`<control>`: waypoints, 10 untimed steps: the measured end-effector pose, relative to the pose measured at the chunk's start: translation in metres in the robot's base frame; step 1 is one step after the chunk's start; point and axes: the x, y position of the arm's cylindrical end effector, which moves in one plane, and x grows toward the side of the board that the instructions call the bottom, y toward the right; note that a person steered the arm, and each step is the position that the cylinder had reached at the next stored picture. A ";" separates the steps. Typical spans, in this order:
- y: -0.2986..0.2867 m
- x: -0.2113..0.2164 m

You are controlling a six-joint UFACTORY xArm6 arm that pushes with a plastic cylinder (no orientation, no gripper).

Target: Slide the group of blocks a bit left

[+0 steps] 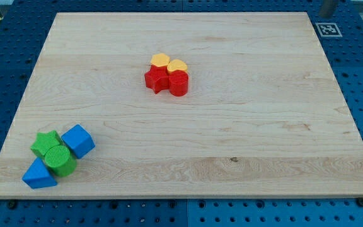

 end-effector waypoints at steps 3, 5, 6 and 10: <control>-0.015 0.066; -0.080 0.138; -0.115 0.182; -0.272 0.248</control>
